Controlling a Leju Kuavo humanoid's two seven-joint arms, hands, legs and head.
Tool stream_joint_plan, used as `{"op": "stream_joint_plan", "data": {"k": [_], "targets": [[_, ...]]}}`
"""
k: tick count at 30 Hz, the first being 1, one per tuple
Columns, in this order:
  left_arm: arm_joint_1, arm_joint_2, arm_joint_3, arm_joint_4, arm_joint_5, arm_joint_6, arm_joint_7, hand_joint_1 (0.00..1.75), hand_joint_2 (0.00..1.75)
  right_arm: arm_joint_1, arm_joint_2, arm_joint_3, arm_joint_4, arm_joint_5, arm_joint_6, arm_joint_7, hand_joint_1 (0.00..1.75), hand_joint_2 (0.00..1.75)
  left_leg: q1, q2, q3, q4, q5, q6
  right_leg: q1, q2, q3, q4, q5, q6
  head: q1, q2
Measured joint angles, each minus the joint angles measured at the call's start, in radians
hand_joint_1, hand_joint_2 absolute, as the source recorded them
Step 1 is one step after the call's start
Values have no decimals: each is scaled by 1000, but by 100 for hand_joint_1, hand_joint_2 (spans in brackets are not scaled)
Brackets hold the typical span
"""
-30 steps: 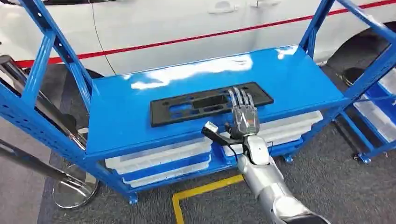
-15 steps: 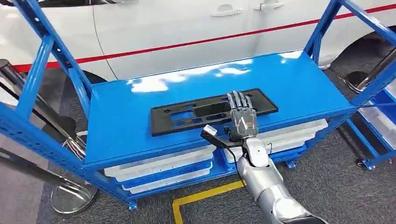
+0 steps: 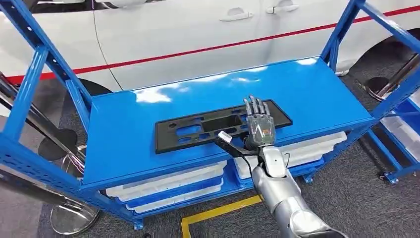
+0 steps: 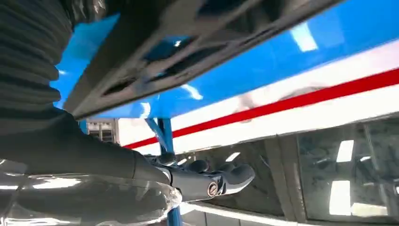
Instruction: Take the parts from the cabinet and place them on the table.
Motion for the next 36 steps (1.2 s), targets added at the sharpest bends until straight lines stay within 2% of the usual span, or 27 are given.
{"op": "stream_joint_plan", "data": {"k": [2,3,4,6,7,8,9,10,12,13,17,18,19,20,22,23,24,25,27,28,29,30,32,33,34,35,36], "targets": [[1,1,0,0,1,2,-5,0,0,2,0,0,-7,-4,0,-8,175,175,2,0,7,-12,2,10,1,0,6,-7,-1,11,0,0],[2,0,0,0,0,2,-6,0,0,4,0,-1,-14,-5,0,-10,175,175,9,2,18,-25,8,17,-2,-3,6,4,-12,15,0,0],[1,0,0,0,0,3,-7,0,0,2,0,-3,-16,-6,0,-11,175,175,9,2,23,-31,8,22,1,-4,-9,39,-35,17,1,0],[-2,0,0,0,0,3,-8,0,0,4,0,-6,-17,-7,0,-12,175,175,8,3,23,-29,6,25,-1,-4,-84,185,-105,20,1,0],[-2,0,0,0,0,4,-8,0,0,10,-1,-9,-17,-7,0,-13,175,175,8,3,23,-29,4,27,-3,-4,-123,254,-127,23,0,0],[-1,0,0,0,1,5,-9,0,0,17,-2,-12,-17,-7,0,-16,175,175,8,3,23,-27,3,29,-4,-4,-149,292,-129,25,0,0],[-1,0,0,0,3,6,-9,0,0,21,-2,-14,-17,-7,0,-22,175,175,8,2,23,-25,1,27,-6,-4,-149,277,-101,27,1,0],[-1,0,0,0,4,7,-10,0,0,22,-2,-18,-20,-7,0,-28,175,175,9,1,24,-21,-3,25,-8,-5,-127,218,-55,27,0,0],[-3,0,0,0,5,7,-10,0,0,20,-2,-21,-31,-7,0,-37,175,175,10,0,26,-9,-14,18,-12,-6,-49,47,36,27,0,0],[-4,0,0,0,5,8,-11,0,0,18,-2,-23,-34,-8,0,-40,175,175,6,-1,23,-5,-18,12,-9,-6,-34,22,14,26,0,0],[-6,0,0,0,5,11,-11,0,0,16,-2,-26,-42,-7,-1,-45,175,175,7,-2,24,-3,-19,-7,1,-3,-33,12,21,2,1,0],[-6,0,0,0,5,11,-11,0,0,15,-2,-26,-47,-7,-1,-45,175,175,11,-1,19,4,-29,-13,-5,-4,-28,5,25,-6,0,0],[-7,0,0,0,6,11,-11,0,0,12,-2,-26,-50,-7,-1,-45,175,175,11,0,13,28,-46,-16,-4,-4,-26,4,25,-10,0,0],[-8,0,0,0,6,12,-11,0,0,10,-2,-26,-51,-8,-1,-46,175,175,12,1,-13,87,-83,-19,-4,-5,-26,4,24,-18,0,0],[-9,0,0,0,9,13,-11,0,0,11,-2,-31,-52,-8,-1,-49,175,175,13,1,-90,248,-154,-23,0,-7,-26,4,22,-20,0,0],[-8,0,0,0,11,13,-12,0,0,13,-2,-36,-52,-10,-1,-53,175,175,13,1,-115,297,-164,-24,2,-7,-26,4,22,-21,0,0],[-7,0,0,0,13,13,-14,0,0,14,-2,-40,-52,-11,-1,-57,175,175,13,1,-118,300,-150,-23,3,-7,-25,4,22,-21,0,0],[-8,0,0,0,14,15,-17,0,0,13,-2,-45,-53,-15,-1,-64,175,175,13,1,-100,260,-119,-20,3,-6,-25,5,22,-20,0,0],[-13,0,0,0,18,21,-24,0,0,13,-2,-52,-61,-23,-1,-73,175,175,12,1,-14,84,-27,-10,3,-4,-21,6,20,-20,0,0],[-15,0,0,0,23,24,-30,0,0,13,-2,-55,-67,-29,-1,-84,175,175,11,1,13,16,-20,-4,3,-4,-21,6,19,-18,0,0],[-18,0,1,0,27,31,-37,0,0,12,-2,-64,-73,-41,-1,-99,175,175,2,0,25,0,-25,-2,9,-4,-26,10,18,-12,0,0],[-20,0,2,0,36,40,-46,0,0,17,-1,-76,-88,-53,-1,-124,175,175,1,0,22,2,-23,0,5,-5,-29,8,22,-6,0,0],[-17,0,5,0,51,62,-69,0,0,36,10,-105,-150,-88,-1,-232,175,175,-3,-2,20,0,-21,7,1,-4,-29,3,25,4,0,0],[-17,0,6,0,58,77,-81,0,0,44,21,-122,-186,-108,-1,-291,175,175,6,0,25,-14,-13,18,3,-3,-30,5,23,10,1,0],[-17,-1,7,0,66,96,-99,0,0,52,34,-141,-226,-126,-1,-345,175,175,7,2,30,-21,-9,20,-1,-5,-35,20,10,12,0,0],[-18,-2,8,0,69,117,-115,0,0,62,48,-154,-284,-149,-1,-402,175,175,7,3,30,-23,-9,25,1,-5,-56,63,-21,14,1,0],[-18,-2,11,0,76,142,-134,0,0,76,61,-169,-349,-170,-1,-450,175,175,6,3,30,-22,-9,27,-1,-4,-87,132,-59,16,0,0]]}}
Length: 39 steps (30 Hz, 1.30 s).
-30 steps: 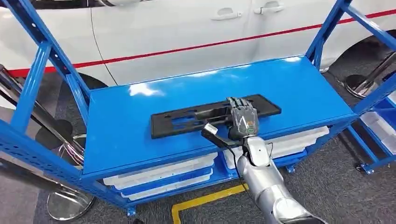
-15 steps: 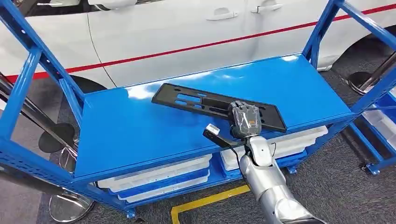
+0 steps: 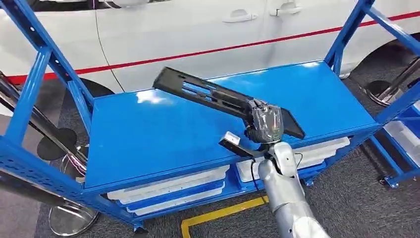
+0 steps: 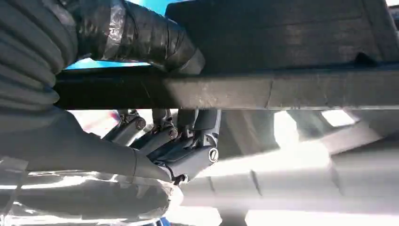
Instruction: Take the parts from the cabinet and place them on the table.
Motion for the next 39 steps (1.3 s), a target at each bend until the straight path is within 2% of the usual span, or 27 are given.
{"op": "stream_joint_plan", "data": {"k": [1,2,3,4,5,7,8,11,13,14,16,17,18,20,22,23,26,27,28,29,32,33,34,35,37,38,39], "targets": [[2,-1,4,0,7,21,-19,0,0,17,11,-11,-59,-21,0,-42,175,175,-1,0,1,0,-2,3,-2,0,-41,86,-35,3,0,0],[5,-1,7,0,13,35,-38,0,0,36,20,-18,-112,-39,0,-73,175,175,0,0,1,2,-3,4,-3,0,-72,143,-50,7,0,0],[8,-1,11,0,20,46,-65,0,0,66,31,-21,-185,-60,0,-106,175,175,0,-3,1,4,-5,5,-6,-1,-86,165,-45,9,0,0],[14,-1,15,0,24,49,-84,0,0,92,36,-21,-256,-78,0,-129,175,175,1,-6,2,7,-9,3,-9,-1,-79,143,-21,11,0,0],[19,-1,18,0,29,49,-94,0,175,117,44,-21,-317,-88,0,-141,175,175,2,-8,4,11,-13,0,-12,-1,-53,85,19,12,0,0],[28,-1,21,0,33,43,-106,0,175,152,61,-13,-450,-92,1,-148,175,175,4,-9,6,23,-27,-11,-15,-6,25,-82,98,14,0,0],[29,0,24,0,36,38,-109,0,175,161,67,-8,-492,-97,1,-148,175,175,-3,-8,0,31,-33,-19,-6,-6,37,-102,79,13,0,0],[35,0,34,0,45,23,-114,0,175,215,79,13,-619,-110,1,-148,175,175,0,-6,4,26,-33,-30,-2,-3,36,-104,79,-7,0,0],[36,0,37,0,49,13,-115,0,175,227,81,31,-676,-113,2,-148,175,175,3,-2,3,38,-48,-43,-8,-4,43,-115,83,-21,0,0],[36,0,40,0,53,9,-117,0,175,231,81,41,-702,-116,2,-148,175,175,4,-2,-10,71,-72,-46,-9,-5,46,-116,82,-26,0,0],[38,0,45,0,57,2,-120,0,175,237,81,65,-744,-119,2,-148,175,175,5,-2,-76,212,-144,-50,-5,-7,47,-117,81,-35,-1,0],[41,0,47,0,59,0,-121,0,175,242,81,75,-755,-120,2,-148,175,175,6,-2,-106,275,-167,-52,-3,-7,47,-116,80,-36,0,0],[43,0,48,0,56,2,-122,0,175,248,81,83,-765,-121,2,-148,175,175,6,-2,-123,308,-171,-51,-2,-6,46,-116,80,-36,-1,0],[48,0,48,0,38,23,-122,0,175,256,79,94,-781,-121,2,-148,175,175,6,-2,-97,253,-121,-47,-1,-4,47,-114,80,-36,0,0],[48,0,48,0,24,51,-121,0,175,258,79,104,-788,-121,2,-148,175,175,5,-2,-11,88,-40,-37,0,-3,48,-113,80,-35,0,0],[47,0,48,0,21,59,-121,0,175,259,79,107,-790,-121,2,-148,175,175,3,-2,10,38,-48,-34,1,-3,48,-113,80,-34,0,0],[49,0,45,0,17,74,-119,0,175,264,78,113,-793,-120,2,-148,175,175,-7,-3,12,29,-41,-27,1,-3,46,-117,86,-15,0,0],[51,0,44,0,19,78,-118,0,175,264,78,115,-794,-120,2,-148,175,175,-7,-4,13,24,-37,-20,1,-2,48,-121,89,-9,0,0],[52,0,45,0,29,79,-120,0,175,264,77,117,-795,-118,2,-148,175,175,6,-2,21,6,-25,-9,3,-3,45,-116,84,-3,0,0],[51,0,46,0,42,81,-124,0,175,265,75,118,-795,-117,2,-148,175,175,2,-1,25,-1,-21,-5,0,-3,39,-96,66,0,0,0],[50,-1,50,0,52,82,-125,0,175,276,72,118,-795,-118,2,-148,175,175,0,0,24,-2,-19,2,-2,-3,-51,100,-41,6,0,0],[52,-1,51,0,53,82,-125,0,175,282,71,118,-795,-118,2,-148,175,175,-1,1,23,-1,-20,2,-2,-3,-76,153,-56,8,1,0],[53,-1,52,0,55,83,-125,0,175,286,70,118,-795,-118,2,-148,175,175,0,0,22,0,-20,2,-3,-4,-82,164,-47,9,0,0],[53,-1,53,0,59,83,-123,0,175,288,70,119,-795,-118,2,-148,175,175,0,0,23,2,-22,1,-5,-4,-65,129,-17,10,1,0],[52,-3,58,0,66,80,-118,0,175,287,70,122,-795,-117,2,-148,175,175,1,-2,25,9,-28,-3,-6,-5,23,-38,70,7,0,0],[52,-3,62,0,68,78,-116,0,175,287,70,125,-795,-116,2,-148,175,175,1,-2,25,13,-33,-7,-6,-5,54,-107,79,4,1,0],[51,-4,64,0,72,78,-114,0,175,288,70,129,-795,-115,2,-148,175,175,-8,-2,19,22,-37,-15,0,-5,61,-120,71,0,1,0]]}}
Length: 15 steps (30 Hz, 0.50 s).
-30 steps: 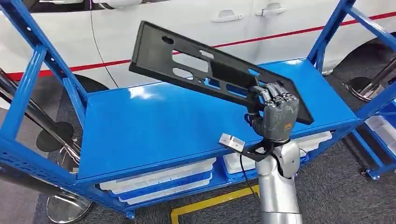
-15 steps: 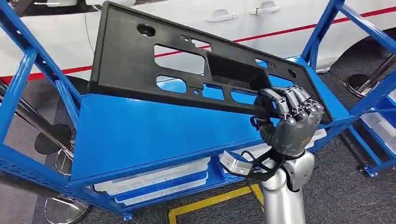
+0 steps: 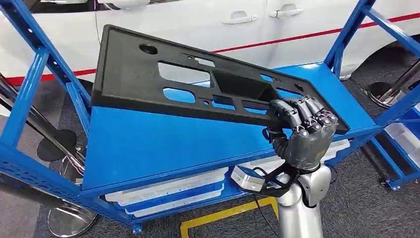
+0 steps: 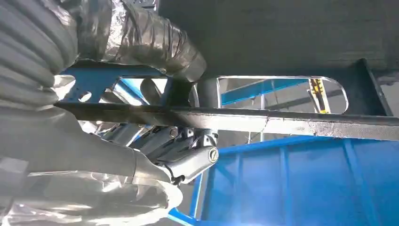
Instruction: Take the parts from the cabinet and place them on the table.
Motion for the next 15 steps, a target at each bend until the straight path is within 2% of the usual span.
{"op": "stream_joint_plan", "data": {"k": [1,2,8,9,10,11,12,13,15], "targets": [[0,0,3,0,2,0,2,0,175,1,0,2,0,0,0,0,175,175,2,0,-1,-2,1,-2,-2,1,-3,3,2,-6,-1,0],[1,0,5,0,3,0,3,0,175,3,0,5,0,3,0,0,175,175,4,0,-1,-2,1,-4,1,2,-5,3,2,-7,0,0],[1,0,5,0,3,0,3,0,175,3,0,6,0,3,0,0,175,175,4,0,0,-3,1,-5,2,3,-5,3,1,-8,0,0],[0,-1,7,0,4,1,4,0,175,3,0,9,0,4,0,0,175,175,4,0,1,-6,2,-12,5,4,-5,3,1,-14,-1,0],[-2,-2,8,0,8,1,10,0,175,3,0,16,0,6,0,0,175,175,7,1,-3,2,-10,-21,-3,2,3,-10,8,-25,-1,0],[-2,-2,11,0,11,1,13,0,175,3,0,20,0,8,0,0,175,175,8,1,-8,23,-26,-25,-3,1,5,-11,7,-29,0,0],[-3,-3,13,0,10,0,23,0,175,4,0,25,0,1,0,0,175,175,10,1,-57,131,-86,-30,-2,-2,6,-11,5,-36,-1,0],[1,-9,14,0,6,-5,61,0,175,6,0,40,2,-39,0,0,175,175,13,1,-140,282,-113,-34,1,-2,6,-9,4,-37,-1,0],[-1,-12,14,0,6,-8,67,0,175,5,0,48,1,-45,0,0,175,175,14,1,-73,135,-25,-29,1,1,9,-8,4,-36,-1,0]]}}
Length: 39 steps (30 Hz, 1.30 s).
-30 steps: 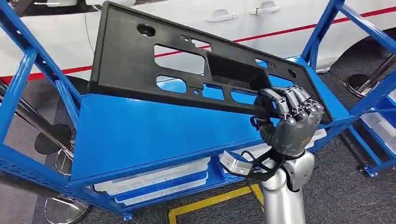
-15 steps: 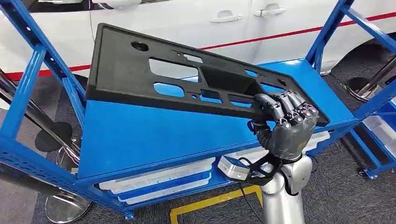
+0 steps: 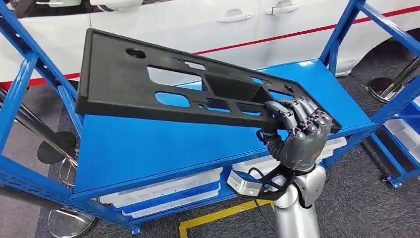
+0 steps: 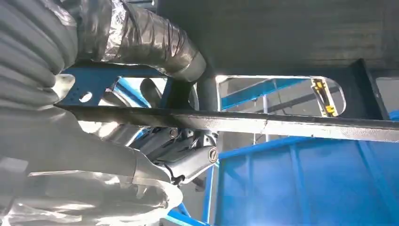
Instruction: Take the parts from the cabinet and place them on the table.
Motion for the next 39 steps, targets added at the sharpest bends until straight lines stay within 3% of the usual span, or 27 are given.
{"op": "stream_joint_plan", "data": {"k": [1,2,5,7,9,11,12,14,16,17,18,20,21,22,23,24,26,27,28,30,32,33,34,36,37,38,39], "targets": [[-1,-1,0,0,0,0,2,0,175,0,0,2,-1,0,0,0,175,175,0,0,43,-91,42,5,0,1,1,1,-2,3,0,0],[-2,-2,1,0,0,0,3,0,175,-1,0,5,-1,-1,0,0,175,175,-4,-1,61,-126,31,8,5,1,-1,2,-2,6,0,0],[-3,-5,5,0,-2,0,7,0,175,-1,-3,10,-1,-3,0,0,175,175,-11,-3,57,-131,40,18,2,1,-3,0,5,23,1,0],[-3,-9,6,0,-4,0,10,0,175,-1,-5,13,-8,-6,0,0,175,175,-3,0,58,-148,54,36,3,2,-7,4,-2,35,1,0],[-5,-13,7,0,-7,0,11,0,175,-1,-7,14,-16,-13,0,0,175,175,-5,0,54,-152,61,42,-1,1,-33,75,-72,39,1,0],[-7,-16,7,0,-13,0,12,0,175,-1,-9,15,-22,-19,0,0,175,175,-9,2,46,-151,67,49,-2,1,-87,222,-158,42,1,0],[-7,-16,7,0,-14,0,13,0,175,0,-11,15,-23,-19,0,0,175,175,-10,3,41,-150,70,51,-2,0,-101,268,-172,42,1,0],[-7,-16,7,0,-14,0,14,0,175,0,-14,16,-24,-19,0,0,175,175,-10,2,31,-147,75,50,-2,0,-67,233,-134,40,1,0],[-7,-16,7,0,-14,0,14,0,175,0,-15,16,-35,-19,0,0,175,175,-11,0,24,-142,80,46,-1,0,35,72,-64,33,1,0],[-7,-16,7,0,-14,0,14,0,175,-2,-15,17,-42,-19,0,0,175,175,-11,0,21,-140,82,43,0,0,75,-1,-68,28,1,0],[-8,-17,7,0,-14,-1,14,0,175,-2,-14,18,-45,-19,0,0,175,175,-14,0,17,-138,86,36,9,0,81,-10,-60,29,0,0],[-9,-17,7,0,-14,-1,14,0,175,-2,-15,18,-51,-19,0,0,175,175,-13,0,16,-140,96,24,11,2,73,-12,-55,26,0,0],[-9,-18,7,0,-14,-1,14,0,175,-2,-15,18,-51,-19,0,0,175,175,-12,0,16,-142,101,18,12,2,71,-13,-51,20,1,0],[-9,-18,7,0,-14,-1,14,0,175,-2,-15,18,-51,-17,0,0,175,175,-15,-1,11,-139,97,12,0,-1,69,-24,-40,10,1,0],[-10,-18,7,0,-14,-1,14,0,175,-3,-14,19,-53,-13,0,0,175,175,-10,-1,2,-124,75,9,2,-4,64,-25,-33,6,0,0],[-9,-18,7,0,-14,-2,13,0,175,-4,-14,20,-58,-5,0,0,175,175,-9,0,-15,-74,22,4,1,-4,55,-24,-26,-2,-1,0],[-9,-18,7,0,-14,-3,13,0,175,-4,-14,20,-67,21,0,0,175,175,-4,0,-64,78,-74,-4,4,-8,37,-21,-14,-8,-1,0],[-9,-18,7,0,-14,-4,12,0,175,-4,-14,20,-73,38,0,0,175,175,-3,0,-82,145,-100,-7,5,-10,26,-18,-9,-8,-1,0],[-9,-18,7,0,-14,-6,11,0,175,-4,-14,20,-76,47,0,0,175,175,-1,0,-80,166,-99,-10,5,-10,16,-14,-5,-7,-1,0],[-9,-17,7,0,-14,-10,11,0,175,-5,-14,20,-84,62,0,0,175,175,1,0,-10,77,-50,-10,5,-11,-3,-4,2,-3,-1,0],[-12,-17,7,0,-14,-13,8,0,175,-8,-14,20,-94,68,0,0,175,175,2,0,106,-98,-3,-6,4,-10,-14,7,6,3,-1,0],[-14,-17,8,0,-14,-17,7,0,175,-11,-13,20,-101,72,0,0,175,175,-3,-2,132,-139,-25,-1,7,-10,-20,9,10,9,-1,0],[-15,-17,8,0,-14,-18,5,0,175,-13,-13,20,-103,76,0,0,175,175,-8,-3,122,-132,-7,5,4,-11,-19,7,15,18,-1,0],[-14,-17,8,0,-14,-20,5,0,175,-15,-13,20,-104,74,0,0,175,175,-11,-3,117,-137,-6,11,3,-10,-21,5,27,30,-1,0],[-13,-16,8,0,-14,-20,5,0,175,-15,-12,20,-107,74,0,0,175,175,-9,-1,113,-147,3,21,4,-9,-22,2,33,38,-1,0],[-14,-17,8,0,-14,-20,5,0,175,-16,-12,20,-109,74,0,0,175,175,-1,2,113,-157,17,34,2,-7,-28,8,23,42,0,0],[-15,-17,8,0,-14,-20,5,0,175,-17,-12,20,-112,72,0,0,175,175,-4,4,105,-161,25,41,0,-5,-40,38,-18,44,0,0]]}}
